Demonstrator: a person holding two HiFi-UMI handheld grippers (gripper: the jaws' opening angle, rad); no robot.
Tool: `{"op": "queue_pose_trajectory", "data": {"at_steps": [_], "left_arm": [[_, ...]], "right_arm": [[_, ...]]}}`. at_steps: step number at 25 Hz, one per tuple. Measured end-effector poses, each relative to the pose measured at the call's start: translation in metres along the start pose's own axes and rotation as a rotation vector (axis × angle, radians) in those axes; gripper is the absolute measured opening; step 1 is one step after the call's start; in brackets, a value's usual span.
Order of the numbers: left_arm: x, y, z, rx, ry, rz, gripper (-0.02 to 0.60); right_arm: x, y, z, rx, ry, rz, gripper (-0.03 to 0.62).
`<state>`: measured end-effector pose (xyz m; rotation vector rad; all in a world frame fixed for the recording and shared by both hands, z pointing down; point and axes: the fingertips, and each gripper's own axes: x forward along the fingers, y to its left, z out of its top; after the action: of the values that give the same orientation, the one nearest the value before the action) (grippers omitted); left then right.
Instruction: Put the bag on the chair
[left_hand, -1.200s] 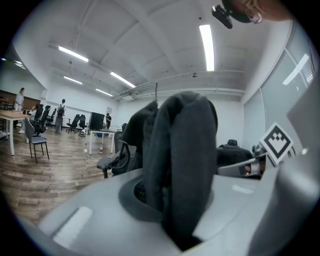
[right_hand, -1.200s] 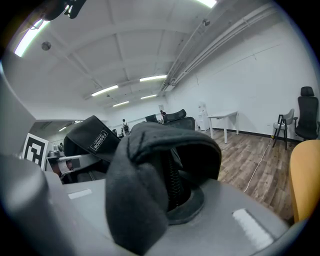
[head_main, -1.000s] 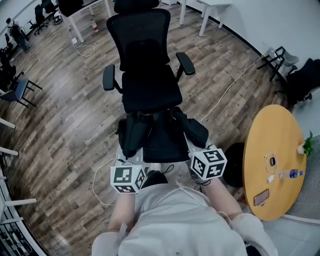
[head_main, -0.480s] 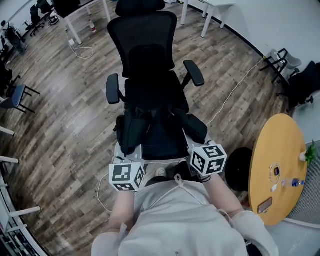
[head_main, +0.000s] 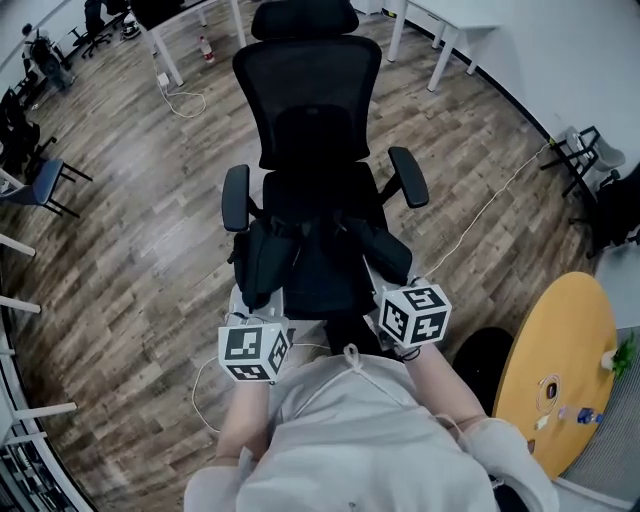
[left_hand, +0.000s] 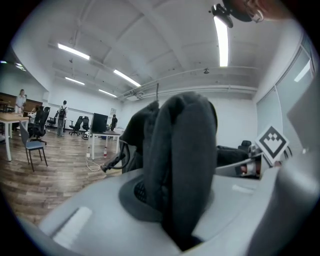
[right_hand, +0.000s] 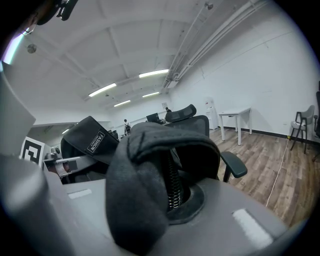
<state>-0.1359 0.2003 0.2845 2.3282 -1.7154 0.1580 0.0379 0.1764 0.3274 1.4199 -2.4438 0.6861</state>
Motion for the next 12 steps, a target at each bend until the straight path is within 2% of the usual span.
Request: {"op": "queue_pose_trajectory", "data": {"at_steps": [12], "left_arm": [[0.159, 0.010, 0.031, -0.027, 0.031, 0.086, 0.022]], "right_arm": [[0.116, -0.103, 0.080, -0.010, 0.050, 0.090, 0.026]]}}
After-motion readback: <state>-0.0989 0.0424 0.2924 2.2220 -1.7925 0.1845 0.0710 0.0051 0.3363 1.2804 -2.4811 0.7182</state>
